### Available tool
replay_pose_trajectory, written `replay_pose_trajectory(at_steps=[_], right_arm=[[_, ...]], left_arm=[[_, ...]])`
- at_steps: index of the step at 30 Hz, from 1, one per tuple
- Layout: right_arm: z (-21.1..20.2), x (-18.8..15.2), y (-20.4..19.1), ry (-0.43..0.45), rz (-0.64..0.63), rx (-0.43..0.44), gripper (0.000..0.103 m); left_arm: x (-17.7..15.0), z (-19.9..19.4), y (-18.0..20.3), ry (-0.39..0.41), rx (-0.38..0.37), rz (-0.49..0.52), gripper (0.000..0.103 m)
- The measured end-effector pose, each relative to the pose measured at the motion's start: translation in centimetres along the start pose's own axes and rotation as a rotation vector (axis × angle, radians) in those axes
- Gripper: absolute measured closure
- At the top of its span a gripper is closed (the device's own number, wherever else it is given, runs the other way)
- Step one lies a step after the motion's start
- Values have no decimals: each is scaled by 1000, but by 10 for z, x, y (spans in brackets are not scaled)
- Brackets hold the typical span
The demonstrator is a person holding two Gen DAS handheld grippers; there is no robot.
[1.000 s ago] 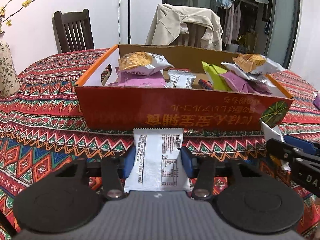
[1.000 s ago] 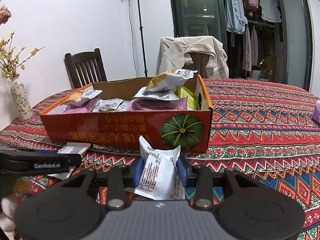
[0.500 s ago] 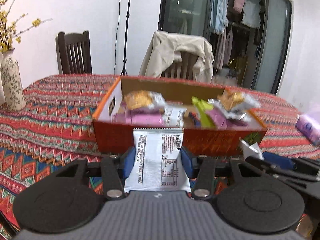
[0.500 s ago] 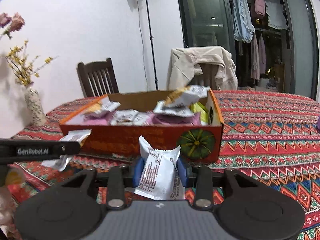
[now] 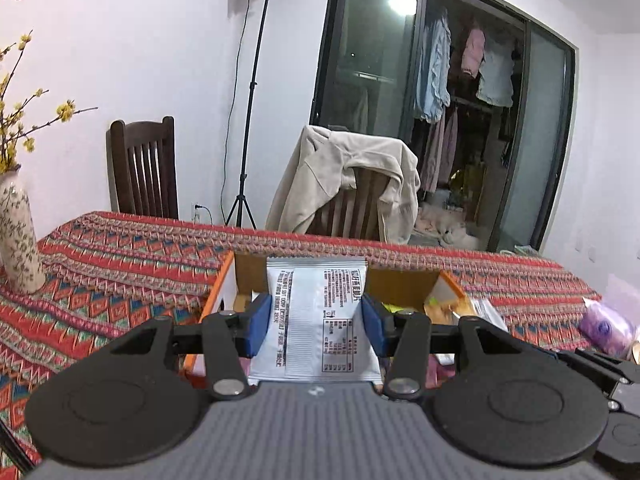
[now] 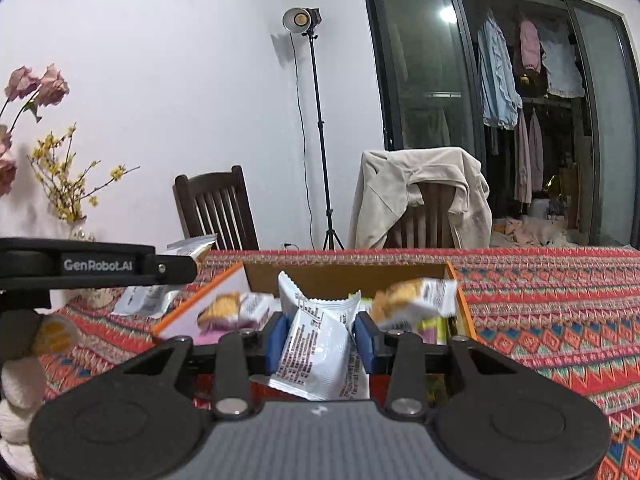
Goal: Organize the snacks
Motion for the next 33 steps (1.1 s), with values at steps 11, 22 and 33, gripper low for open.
replay_pose_trajectory(at_steps=[11,22,33], right_arm=[[58,34,-2,15,2,-20,66],[98,27,6,11,-6,-21,66],[99,23,23,-3,21,-53,0]], left_arm=[[29,48,-8,32,30,-33,53],[12,85,-31,11,84,-40,53],[11,73,-34,60,71,-44,0]])
Point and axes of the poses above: each gripper's, at about its wrist camera, not at the fingertips, and z roughly the way its jaws point, y to its right, x to its top, the point moved 7 cm from there along z, roughly the way its jaws point
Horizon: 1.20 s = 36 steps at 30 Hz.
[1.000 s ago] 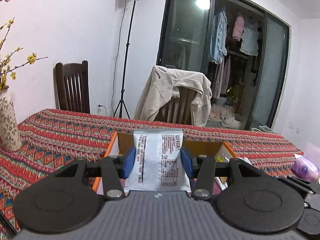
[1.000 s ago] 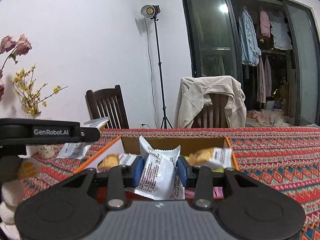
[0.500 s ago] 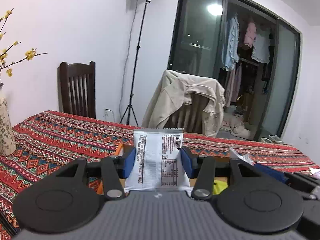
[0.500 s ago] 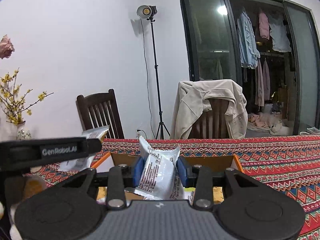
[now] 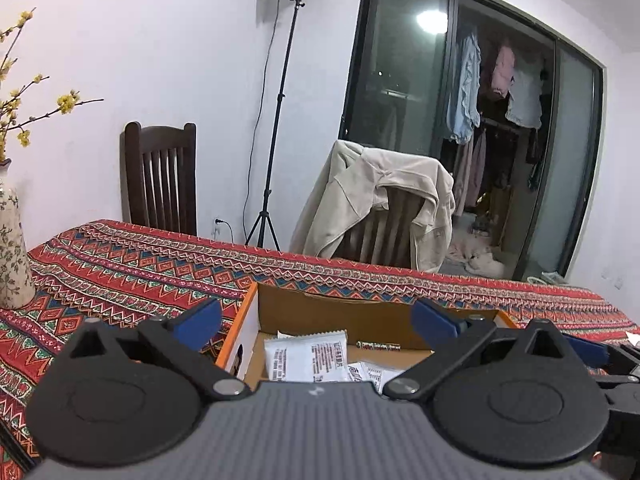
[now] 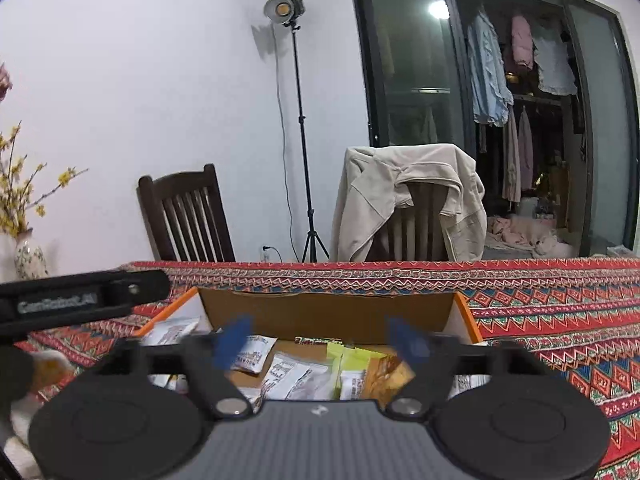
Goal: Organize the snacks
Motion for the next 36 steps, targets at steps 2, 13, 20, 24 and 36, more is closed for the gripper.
replay_pose_trajectory(at_steps=[2,13,20,24,36], right_arm=[[-2,0,0,4,-1,-3,0],[-19,8,-1,6,-3,-12,0],[-64,10,-2,17,-28,-24,0],[-92,-4,-2,5,-39,-17,0],[-149,-78,-4,-102,-61,-9,0]], left_arm=[[0,0,0,-5,15,8,0],[6,-14,-3,-45,18,-30,0],[12,-69,5,5,-46,18,0],[1,-101,2,27,-67,47,0],[-74,-153,-5,-36,-92,141,0]])
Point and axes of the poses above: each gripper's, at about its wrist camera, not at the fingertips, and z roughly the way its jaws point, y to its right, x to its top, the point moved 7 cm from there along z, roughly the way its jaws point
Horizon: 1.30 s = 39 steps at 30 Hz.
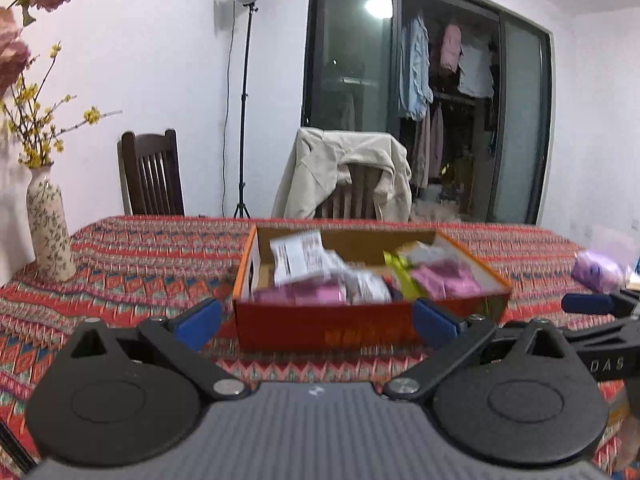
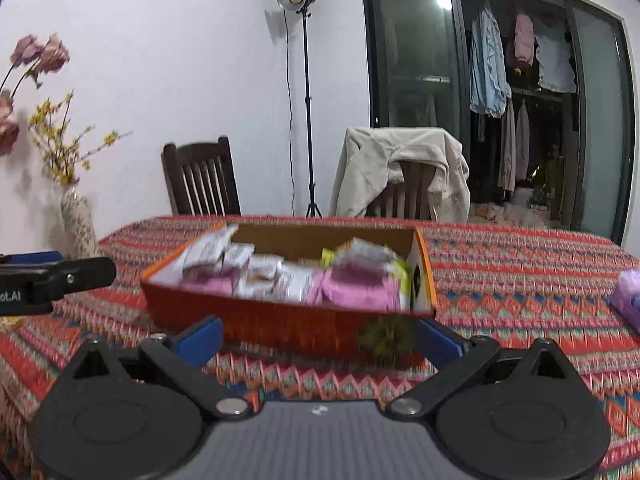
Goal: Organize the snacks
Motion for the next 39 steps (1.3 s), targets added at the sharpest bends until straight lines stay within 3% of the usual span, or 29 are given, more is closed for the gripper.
replay_pose_trajectory(at_steps=[7,13,39], right_arm=[[-10,-36,5,-71,31,5,0],[-19,-51,11,-96,53,2,0],[-31,-49,8,-82,53,3,0]], left_arm=[[-38,-10,-4,-62,4,-15,0],[-51,-12,-5,-95,17,-19,0],[-58,-19,-2,-103,8,-30,0]])
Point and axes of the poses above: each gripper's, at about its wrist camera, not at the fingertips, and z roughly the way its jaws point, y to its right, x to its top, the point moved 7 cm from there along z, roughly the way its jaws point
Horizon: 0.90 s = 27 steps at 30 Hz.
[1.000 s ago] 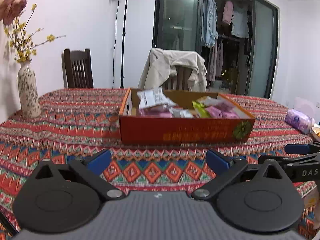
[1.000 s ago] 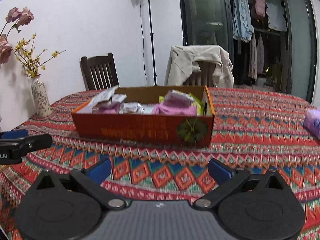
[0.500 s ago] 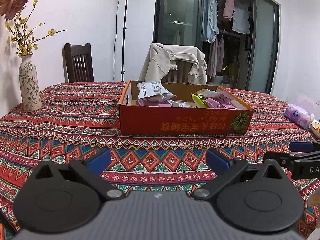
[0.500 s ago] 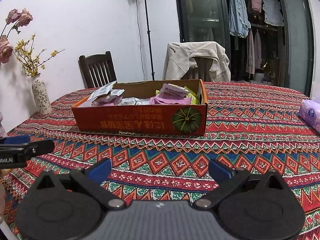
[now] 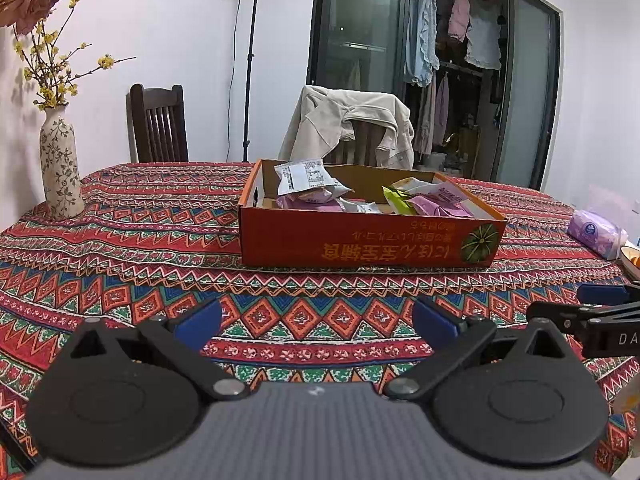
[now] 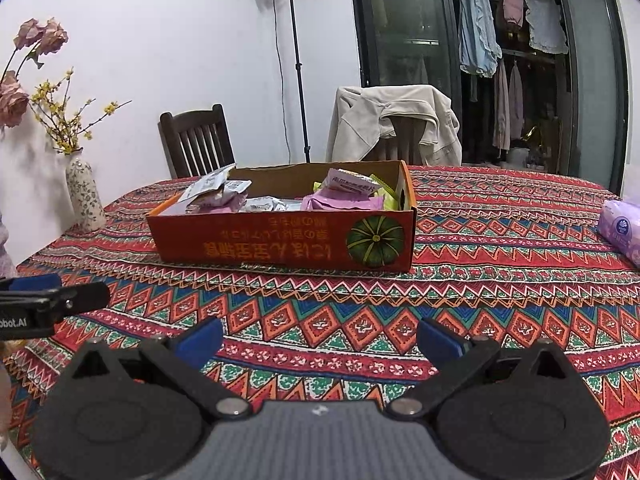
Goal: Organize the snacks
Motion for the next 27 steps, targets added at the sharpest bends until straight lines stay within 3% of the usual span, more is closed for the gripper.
replay_pose_trajectory(at_steps=[27], right_arm=[[0,1,-1,2,-8,-4,0]], left_arm=[[-2,-1,1,1,-16,0,0]])
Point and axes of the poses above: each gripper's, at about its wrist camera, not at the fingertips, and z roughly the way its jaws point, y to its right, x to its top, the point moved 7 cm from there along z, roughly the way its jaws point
